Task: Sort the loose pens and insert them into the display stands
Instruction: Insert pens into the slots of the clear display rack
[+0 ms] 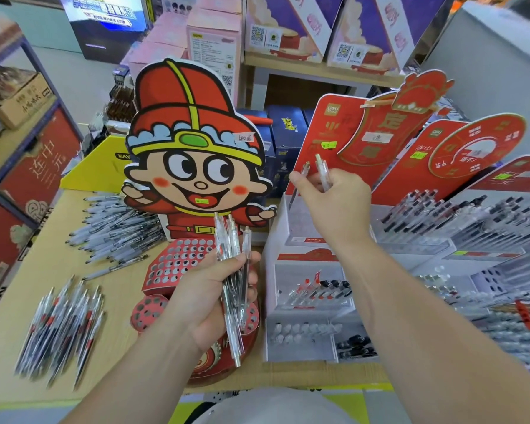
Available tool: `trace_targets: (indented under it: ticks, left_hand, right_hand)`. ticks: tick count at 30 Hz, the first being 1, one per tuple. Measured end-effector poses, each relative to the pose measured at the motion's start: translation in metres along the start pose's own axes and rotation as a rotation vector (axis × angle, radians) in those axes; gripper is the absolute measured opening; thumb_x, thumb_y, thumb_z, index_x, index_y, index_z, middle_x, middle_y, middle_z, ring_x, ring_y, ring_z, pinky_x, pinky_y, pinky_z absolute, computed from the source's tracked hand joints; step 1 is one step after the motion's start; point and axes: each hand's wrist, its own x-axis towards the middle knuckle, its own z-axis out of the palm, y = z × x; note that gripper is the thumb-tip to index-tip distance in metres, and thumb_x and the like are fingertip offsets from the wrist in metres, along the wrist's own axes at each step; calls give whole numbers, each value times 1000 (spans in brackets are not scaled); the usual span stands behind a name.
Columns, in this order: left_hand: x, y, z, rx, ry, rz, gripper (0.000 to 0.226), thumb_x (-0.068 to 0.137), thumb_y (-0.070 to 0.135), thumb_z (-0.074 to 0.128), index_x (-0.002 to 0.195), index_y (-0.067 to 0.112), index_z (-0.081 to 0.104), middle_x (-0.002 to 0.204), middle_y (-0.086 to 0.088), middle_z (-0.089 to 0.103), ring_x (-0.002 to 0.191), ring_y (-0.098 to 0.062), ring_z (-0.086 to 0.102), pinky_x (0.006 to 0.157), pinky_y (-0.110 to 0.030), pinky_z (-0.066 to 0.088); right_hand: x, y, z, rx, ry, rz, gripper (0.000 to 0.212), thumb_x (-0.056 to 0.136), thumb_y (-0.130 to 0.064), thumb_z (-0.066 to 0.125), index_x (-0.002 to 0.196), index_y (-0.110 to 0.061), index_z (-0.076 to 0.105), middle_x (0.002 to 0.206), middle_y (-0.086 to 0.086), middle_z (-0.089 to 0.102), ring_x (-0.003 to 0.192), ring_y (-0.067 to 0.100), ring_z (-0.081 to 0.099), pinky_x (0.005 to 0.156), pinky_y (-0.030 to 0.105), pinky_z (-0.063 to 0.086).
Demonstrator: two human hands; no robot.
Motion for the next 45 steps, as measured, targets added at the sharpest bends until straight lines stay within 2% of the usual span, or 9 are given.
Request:
trace_targets:
  ticks: [3, 6, 10, 12, 16, 22, 28, 38, 45]
  left_hand:
    - [0, -1, 1, 8, -4, -7, 36, 96, 5, 59, 130, -4, 56, 92, -12, 71, 62, -18, 59, 51, -28, 50]
    - [2, -2, 3, 18, -12, -11, 38, 96, 5, 59, 132, -5, 56, 92, -12, 71, 61, -17, 59, 50, -28, 50]
    - [5, -4, 7, 17, -31, -22, 32, 96, 4, 58, 127, -1, 57, 97, -14, 71, 61, -18, 57, 49, -28, 49]
    - [7, -4, 9, 19, -34, -31, 27, 96, 4, 57, 123, 0, 58, 97, -13, 71, 61, -18, 57, 49, -27, 49]
    - [9, -4, 12, 24, -48, -34, 31, 90, 6, 60, 120, 0, 60, 95, -12, 70, 61, -17, 57, 50, -27, 48]
    - [10, -4, 10, 28, -26, -34, 43, 93, 7, 59, 134, -7, 54, 86, -10, 68, 63, -17, 57, 51, -27, 50]
    - [11, -5, 8, 22, -11, -26, 46, 97, 6, 56, 140, -9, 48, 83, -9, 68, 62, -17, 57, 50, -26, 50]
    - [13, -8, 6, 0, -32, -28, 38, 94, 6, 57, 131, -2, 56, 88, -9, 69, 61, -16, 57, 50, -25, 49]
    - [14, -9, 3, 3, -41, -31, 36, 93, 7, 58, 128, -1, 58, 89, -9, 68, 60, -16, 57, 50, -26, 49]
  right_hand:
    - [-8, 3, -11, 222, 21, 80, 46, 100, -48, 46, 72, -16, 63, 63, -11, 60, 62, 7, 52, 55, 18, 34]
    - [-13, 14, -20, 394, 5, 123, 32, 99, -38, 36, 92, -20, 61, 62, -17, 52, 63, 9, 47, 63, 33, 38]
    - [-19, 17, -34, 421, -43, 55, 17, 108, -23, 35, 97, -16, 46, 69, 6, 55, 57, 17, 51, 55, 31, 42]
    - [-19, 18, -37, 420, -75, 33, 15, 108, -23, 40, 98, -22, 51, 83, 4, 65, 68, 15, 61, 64, 27, 47]
    - [-13, 19, -39, 330, -15, -37, 16, 99, -23, 60, 96, -39, 62, 102, -5, 62, 89, -1, 56, 81, 14, 43]
    - [-2, 18, -44, 330, 107, -111, 12, 91, -23, 72, 101, -20, 77, 87, -3, 71, 77, 12, 63, 75, 35, 55]
    - [-1, 14, -43, 313, 151, -139, 8, 91, -23, 72, 95, -30, 73, 81, -10, 71, 75, 12, 67, 73, 40, 58]
    - [4, 17, -20, 241, 94, -122, 10, 89, -20, 75, 88, -29, 70, 76, -22, 64, 70, -4, 61, 67, 10, 48]
    - [5, 17, -4, 184, 98, -67, 8, 85, -22, 78, 80, -21, 71, 72, -17, 66, 68, 2, 64, 67, 26, 55]
